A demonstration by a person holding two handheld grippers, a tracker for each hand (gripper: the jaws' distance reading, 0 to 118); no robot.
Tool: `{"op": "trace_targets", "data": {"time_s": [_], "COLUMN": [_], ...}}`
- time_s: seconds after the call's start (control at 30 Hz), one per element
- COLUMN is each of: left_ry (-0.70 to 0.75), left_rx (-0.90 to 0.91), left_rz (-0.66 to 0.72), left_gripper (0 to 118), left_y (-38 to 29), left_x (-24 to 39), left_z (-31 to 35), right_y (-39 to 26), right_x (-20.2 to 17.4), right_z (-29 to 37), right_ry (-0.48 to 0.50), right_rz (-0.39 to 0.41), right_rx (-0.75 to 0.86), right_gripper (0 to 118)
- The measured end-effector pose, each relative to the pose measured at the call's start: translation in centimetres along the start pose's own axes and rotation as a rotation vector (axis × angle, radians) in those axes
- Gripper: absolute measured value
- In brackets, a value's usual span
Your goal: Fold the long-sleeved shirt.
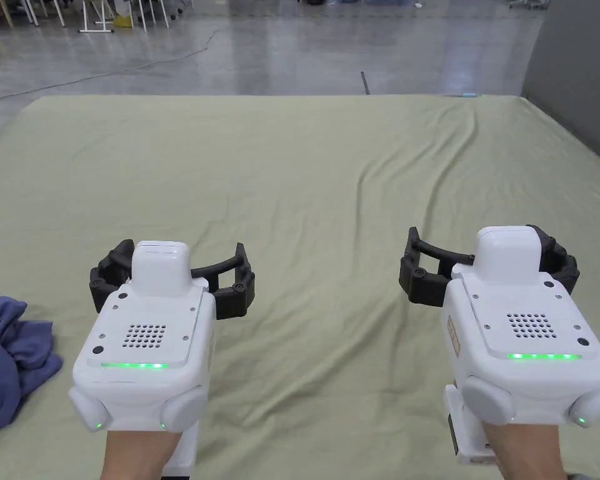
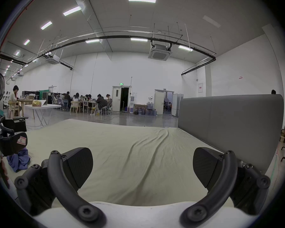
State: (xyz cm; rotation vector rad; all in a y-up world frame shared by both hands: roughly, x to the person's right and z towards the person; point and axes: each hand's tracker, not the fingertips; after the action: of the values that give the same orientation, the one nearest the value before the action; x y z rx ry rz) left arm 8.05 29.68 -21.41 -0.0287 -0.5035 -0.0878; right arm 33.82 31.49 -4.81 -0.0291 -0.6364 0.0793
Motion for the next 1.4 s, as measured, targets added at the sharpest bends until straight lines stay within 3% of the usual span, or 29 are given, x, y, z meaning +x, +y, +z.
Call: {"op": "trace_targets", "data": {"time_s": [1.4], "left_ry": [0.005], "left_rx": [-0.008], "left_rz": [0.011], "left_gripper": [118], "left_y": [0.16], "left_x": [-0.05], "left_z": [0.21], "right_y": [-0.07], "right_x": [0.17], "right_z": [0.08], "right_ry": [0.006], "right_rz": [0.002], "right_rx": [0.002], "right_gripper": [118]}}
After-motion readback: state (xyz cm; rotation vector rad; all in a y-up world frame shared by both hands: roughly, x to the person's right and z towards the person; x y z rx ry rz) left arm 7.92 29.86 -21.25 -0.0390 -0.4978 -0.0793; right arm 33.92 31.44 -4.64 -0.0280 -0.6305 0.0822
